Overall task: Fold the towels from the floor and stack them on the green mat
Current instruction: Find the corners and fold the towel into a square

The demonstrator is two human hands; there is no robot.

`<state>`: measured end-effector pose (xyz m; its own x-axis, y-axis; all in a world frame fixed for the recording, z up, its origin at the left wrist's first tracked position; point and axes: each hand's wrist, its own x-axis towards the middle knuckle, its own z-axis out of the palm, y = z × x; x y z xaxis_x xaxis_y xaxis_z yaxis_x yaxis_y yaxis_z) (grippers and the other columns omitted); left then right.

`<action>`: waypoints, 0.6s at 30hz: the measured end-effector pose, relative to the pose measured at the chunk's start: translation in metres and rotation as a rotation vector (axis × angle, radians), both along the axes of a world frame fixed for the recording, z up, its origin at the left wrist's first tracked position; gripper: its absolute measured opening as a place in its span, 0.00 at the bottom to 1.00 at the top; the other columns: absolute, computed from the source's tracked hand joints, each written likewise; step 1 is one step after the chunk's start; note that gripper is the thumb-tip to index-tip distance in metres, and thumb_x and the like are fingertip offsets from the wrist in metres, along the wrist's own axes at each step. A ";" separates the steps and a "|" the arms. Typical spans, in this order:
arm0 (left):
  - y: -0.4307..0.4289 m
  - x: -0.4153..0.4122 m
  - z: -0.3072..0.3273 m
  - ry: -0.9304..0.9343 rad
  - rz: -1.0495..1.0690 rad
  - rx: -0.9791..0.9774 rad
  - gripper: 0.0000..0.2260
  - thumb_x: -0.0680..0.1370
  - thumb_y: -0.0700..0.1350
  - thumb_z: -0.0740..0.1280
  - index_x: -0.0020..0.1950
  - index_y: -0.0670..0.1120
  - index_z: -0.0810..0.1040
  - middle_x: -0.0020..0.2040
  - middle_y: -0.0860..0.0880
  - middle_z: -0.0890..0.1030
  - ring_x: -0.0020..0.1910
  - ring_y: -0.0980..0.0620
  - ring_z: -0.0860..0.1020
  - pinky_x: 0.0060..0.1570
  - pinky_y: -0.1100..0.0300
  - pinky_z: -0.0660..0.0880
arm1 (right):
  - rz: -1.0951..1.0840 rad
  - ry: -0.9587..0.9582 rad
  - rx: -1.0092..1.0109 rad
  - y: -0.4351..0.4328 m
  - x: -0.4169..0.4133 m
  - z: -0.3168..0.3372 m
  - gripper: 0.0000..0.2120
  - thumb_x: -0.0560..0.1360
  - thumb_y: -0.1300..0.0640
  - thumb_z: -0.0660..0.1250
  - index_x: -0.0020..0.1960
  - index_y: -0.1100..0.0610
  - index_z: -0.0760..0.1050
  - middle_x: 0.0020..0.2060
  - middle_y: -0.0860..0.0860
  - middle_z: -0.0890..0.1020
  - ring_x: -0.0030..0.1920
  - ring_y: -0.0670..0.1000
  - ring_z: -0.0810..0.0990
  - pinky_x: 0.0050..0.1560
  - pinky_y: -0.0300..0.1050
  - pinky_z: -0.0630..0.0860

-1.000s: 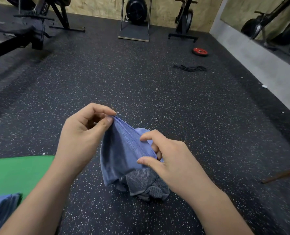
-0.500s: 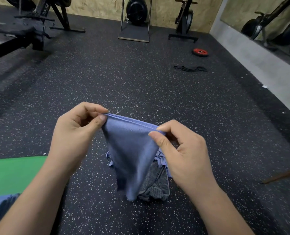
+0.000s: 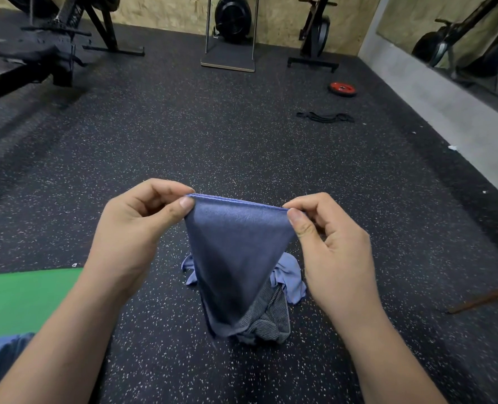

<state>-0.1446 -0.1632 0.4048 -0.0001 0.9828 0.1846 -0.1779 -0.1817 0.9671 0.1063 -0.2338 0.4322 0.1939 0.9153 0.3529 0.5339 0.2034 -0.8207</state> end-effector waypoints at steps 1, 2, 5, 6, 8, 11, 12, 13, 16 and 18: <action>0.000 0.001 0.000 -0.012 -0.005 -0.010 0.05 0.74 0.43 0.76 0.49 0.48 0.88 0.43 0.50 0.86 0.43 0.55 0.80 0.51 0.63 0.78 | -0.010 -0.008 -0.004 0.000 0.001 0.000 0.06 0.85 0.54 0.67 0.52 0.45 0.81 0.40 0.50 0.83 0.40 0.55 0.80 0.46 0.54 0.75; 0.000 0.002 0.000 -0.018 -0.008 -0.015 0.05 0.74 0.44 0.76 0.49 0.48 0.88 0.43 0.50 0.86 0.43 0.55 0.80 0.51 0.64 0.78 | -0.023 -0.018 -0.008 0.000 0.002 0.000 0.06 0.85 0.54 0.67 0.53 0.44 0.81 0.38 0.51 0.83 0.38 0.54 0.79 0.44 0.54 0.75; -0.003 0.006 0.001 -0.008 -0.001 -0.006 0.04 0.74 0.44 0.76 0.48 0.48 0.88 0.42 0.50 0.85 0.43 0.55 0.80 0.50 0.64 0.78 | -0.057 -0.068 -0.036 0.001 0.006 -0.003 0.06 0.85 0.53 0.67 0.54 0.44 0.81 0.38 0.49 0.83 0.37 0.51 0.78 0.44 0.53 0.75; -0.004 0.008 0.001 0.013 0.001 0.003 0.04 0.74 0.44 0.76 0.48 0.48 0.88 0.43 0.49 0.86 0.44 0.54 0.80 0.51 0.63 0.78 | -0.055 -0.089 -0.056 0.001 0.006 -0.003 0.06 0.86 0.52 0.67 0.55 0.44 0.81 0.40 0.46 0.85 0.40 0.49 0.80 0.46 0.51 0.76; -0.008 0.012 0.003 0.084 -0.008 0.026 0.04 0.74 0.44 0.77 0.48 0.49 0.88 0.44 0.48 0.87 0.45 0.52 0.81 0.52 0.58 0.78 | -0.049 -0.154 -0.085 0.002 0.004 -0.004 0.06 0.86 0.50 0.65 0.58 0.43 0.80 0.48 0.41 0.85 0.50 0.46 0.82 0.55 0.52 0.78; -0.013 0.018 0.004 0.185 -0.056 0.034 0.04 0.76 0.42 0.77 0.49 0.49 0.88 0.44 0.47 0.88 0.45 0.51 0.82 0.52 0.53 0.78 | 0.007 -0.265 -0.101 0.001 -0.004 -0.001 0.12 0.87 0.43 0.60 0.68 0.42 0.75 0.60 0.32 0.78 0.64 0.33 0.73 0.71 0.54 0.72; -0.015 0.020 0.004 0.220 -0.081 0.031 0.04 0.76 0.41 0.78 0.49 0.49 0.88 0.44 0.47 0.88 0.45 0.52 0.83 0.52 0.53 0.79 | 0.051 -0.287 -0.120 -0.001 -0.009 0.000 0.16 0.86 0.40 0.59 0.71 0.41 0.73 0.62 0.30 0.75 0.66 0.29 0.68 0.74 0.52 0.69; -0.017 0.023 0.004 0.253 -0.108 0.030 0.05 0.77 0.41 0.79 0.49 0.50 0.88 0.44 0.47 0.88 0.45 0.52 0.83 0.52 0.53 0.79 | 0.101 -0.300 -0.147 -0.003 -0.013 0.001 0.20 0.84 0.36 0.59 0.73 0.39 0.71 0.64 0.28 0.73 0.67 0.27 0.64 0.74 0.49 0.66; -0.024 0.032 0.007 0.284 -0.195 0.030 0.03 0.76 0.41 0.78 0.48 0.49 0.88 0.44 0.48 0.88 0.45 0.54 0.84 0.50 0.57 0.80 | 0.216 -0.292 -0.229 -0.006 -0.021 -0.002 0.25 0.80 0.31 0.61 0.75 0.34 0.66 0.66 0.27 0.73 0.72 0.37 0.64 0.71 0.45 0.66; -0.027 0.035 0.007 0.278 -0.246 0.029 0.03 0.77 0.40 0.76 0.49 0.46 0.88 0.45 0.48 0.89 0.47 0.54 0.86 0.50 0.61 0.80 | 0.246 -0.258 -0.235 -0.004 -0.022 -0.006 0.20 0.81 0.33 0.64 0.71 0.34 0.70 0.60 0.30 0.77 0.71 0.42 0.68 0.69 0.47 0.69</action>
<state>-0.1093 -0.1906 0.4122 0.2892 0.9416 0.1724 0.0489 -0.1943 0.9797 0.0843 -0.2381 0.4265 -0.1076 0.9846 0.1380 0.6866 0.1740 -0.7059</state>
